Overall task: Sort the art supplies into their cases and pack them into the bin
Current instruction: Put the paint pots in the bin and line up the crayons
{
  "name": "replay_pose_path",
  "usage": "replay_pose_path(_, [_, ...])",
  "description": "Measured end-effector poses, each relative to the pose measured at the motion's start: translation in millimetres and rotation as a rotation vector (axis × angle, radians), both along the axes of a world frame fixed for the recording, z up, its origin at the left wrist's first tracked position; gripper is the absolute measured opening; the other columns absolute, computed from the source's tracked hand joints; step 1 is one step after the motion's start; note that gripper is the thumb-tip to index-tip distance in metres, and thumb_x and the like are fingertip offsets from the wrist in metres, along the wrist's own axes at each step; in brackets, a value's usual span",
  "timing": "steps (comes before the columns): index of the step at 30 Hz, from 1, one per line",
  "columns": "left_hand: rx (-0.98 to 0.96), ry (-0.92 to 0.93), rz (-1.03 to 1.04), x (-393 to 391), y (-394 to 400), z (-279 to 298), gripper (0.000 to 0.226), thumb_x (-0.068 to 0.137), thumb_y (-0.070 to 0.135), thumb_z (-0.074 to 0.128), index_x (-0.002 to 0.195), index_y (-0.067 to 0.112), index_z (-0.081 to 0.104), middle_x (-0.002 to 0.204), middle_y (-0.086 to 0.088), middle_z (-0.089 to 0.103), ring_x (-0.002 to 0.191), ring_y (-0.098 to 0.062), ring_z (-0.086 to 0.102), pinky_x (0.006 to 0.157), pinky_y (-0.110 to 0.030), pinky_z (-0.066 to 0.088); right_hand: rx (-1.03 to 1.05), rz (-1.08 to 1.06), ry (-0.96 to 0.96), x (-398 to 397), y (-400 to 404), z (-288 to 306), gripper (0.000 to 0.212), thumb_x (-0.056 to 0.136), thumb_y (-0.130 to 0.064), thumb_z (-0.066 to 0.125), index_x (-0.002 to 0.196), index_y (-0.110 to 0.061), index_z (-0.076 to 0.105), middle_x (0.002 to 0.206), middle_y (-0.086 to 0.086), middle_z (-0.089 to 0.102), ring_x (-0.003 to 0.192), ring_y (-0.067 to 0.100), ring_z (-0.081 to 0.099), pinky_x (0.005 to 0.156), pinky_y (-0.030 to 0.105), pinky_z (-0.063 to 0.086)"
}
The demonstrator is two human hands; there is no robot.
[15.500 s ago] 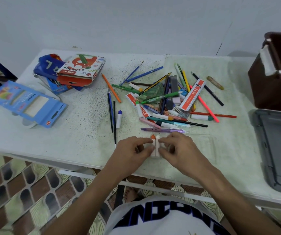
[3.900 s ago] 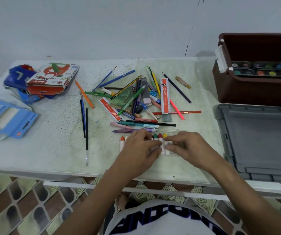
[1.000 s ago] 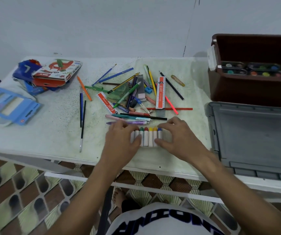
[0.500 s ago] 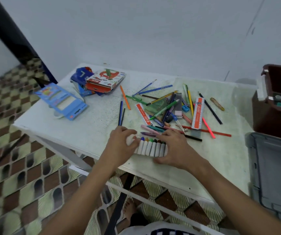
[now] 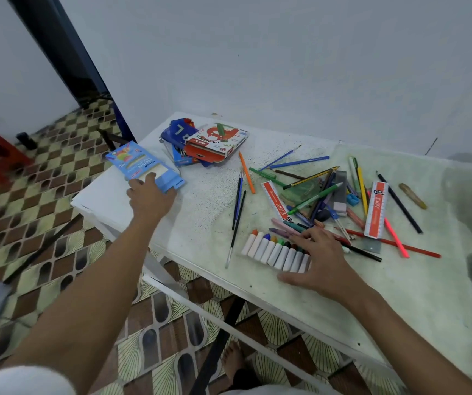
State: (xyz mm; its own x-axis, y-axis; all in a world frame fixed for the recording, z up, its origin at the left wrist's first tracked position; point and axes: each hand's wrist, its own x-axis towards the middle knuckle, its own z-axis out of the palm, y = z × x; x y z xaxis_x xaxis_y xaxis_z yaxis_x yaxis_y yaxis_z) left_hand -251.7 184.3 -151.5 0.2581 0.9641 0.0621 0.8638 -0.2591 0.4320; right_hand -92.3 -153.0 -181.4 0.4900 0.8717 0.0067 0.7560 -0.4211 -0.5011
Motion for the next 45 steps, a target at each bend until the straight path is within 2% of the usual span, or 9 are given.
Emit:
replay_pose_path(8, [0.025,0.157,-0.218,48,29,13,0.056,0.09,0.042,0.057,0.139,0.02,0.043,0.14,-0.019,0.034,0.131,-0.038,0.031,0.103,-0.048,0.034,0.04,0.001,0.042,1,-1,2,0.091,0.056,-0.08,0.057,0.13,-0.028,0.055,0.111,-0.014,0.04,0.109,0.01,0.035,0.092,0.035,0.032])
replay_pose_path(14, [0.016,0.321,-0.393,71,52,3,0.055,0.096,0.031,0.044,0.147,0.02,0.027,0.14,-0.016,0.033,0.126,-0.039,0.036,0.099,-0.051,0.04,0.029,-0.007,0.059,2,0,1,0.088,0.058,-0.077,0.062,0.13,-0.028,0.054,0.113,-0.014,0.041,0.11,0.01,0.034,0.09,0.032,0.027])
replay_pose_path(19, [0.03,0.38,-0.398,77,51,-6,0.059,0.094,0.032,0.045,0.146,0.015,0.024,0.14,-0.016,0.034,0.124,-0.039,0.036,0.099,-0.052,0.04,0.041,-0.019,0.074,3,1,-1,0.091,0.056,-0.079,0.059,0.132,-0.028,0.053,0.113,-0.015,0.04,0.111,0.01,0.035,0.09,0.03,0.026])
replay_pose_path(24, [0.035,0.357,-0.388,78,47,-7,0.055,0.088,0.038,0.052,0.137,0.018,0.037,0.138,-0.016,0.031,0.128,-0.037,0.03,0.103,-0.051,0.037,0.056,-0.022,0.072,1,1,-1,0.086,0.06,-0.072,0.067,0.133,-0.029,0.051,0.115,-0.014,0.042,0.113,0.012,0.036,0.089,0.03,0.026])
replay_pose_path(28, [-0.071,0.138,-0.385,79,43,-13,0.05,0.078,0.047,0.055,0.123,0.025,0.047,0.136,-0.011,0.033,0.125,-0.037,0.04,0.105,-0.047,0.036,0.049,-0.033,0.077,0,2,-1,0.082,0.062,-0.068,0.072,0.133,-0.031,0.051,0.117,-0.016,0.041,0.113,0.009,0.033,0.09,0.027,0.022])
replay_pose_path(33, [0.083,0.081,-0.316,82,33,-16,0.048,0.079,0.059,0.056,0.109,0.022,0.054,0.126,-0.004,0.048,0.121,-0.029,0.048,0.11,-0.064,0.013,0.034,-0.036,0.082,1,2,0,0.082,0.062,-0.069,0.071,0.133,-0.033,0.051,0.118,-0.017,0.039,0.114,0.007,0.03,0.092,0.027,0.022])
replay_pose_path(36, [0.105,0.11,-0.295,85,31,-15,0.06,0.077,0.061,0.058,0.121,0.021,0.046,0.131,-0.007,0.047,0.126,-0.031,0.045,0.111,-0.066,0.01,0.026,-0.038,0.082,1,2,2,0.082,0.062,-0.069,0.071,0.133,-0.033,0.05,0.117,-0.017,0.038,0.113,0.006,0.029,0.091,0.027,0.021])
replay_pose_path(40, [0.054,0.181,-0.227,84,36,-18,0.087,0.072,0.068,0.058,0.138,0.02,0.029,0.147,-0.019,0.028,0.135,-0.042,0.03,0.11,-0.065,0.013,0.016,-0.042,0.086,1,2,3,0.083,0.062,-0.069,0.071,0.134,-0.033,0.049,0.118,-0.018,0.037,0.113,0.005,0.028,0.091,0.026,0.021])
replay_pose_path(45, [0.023,0.245,-0.173,92,38,-19,0.096,0.067,0.088,0.041,0.133,0.018,0.035,0.14,-0.019,0.044,0.131,-0.042,0.037,0.106,-0.069,0.006,0.002,-0.055,0.088,0,2,4,0.085,0.062,-0.068,0.072,0.135,-0.032,0.048,0.121,-0.016,0.039,0.116,0.007,0.03,0.092,0.025,0.02])
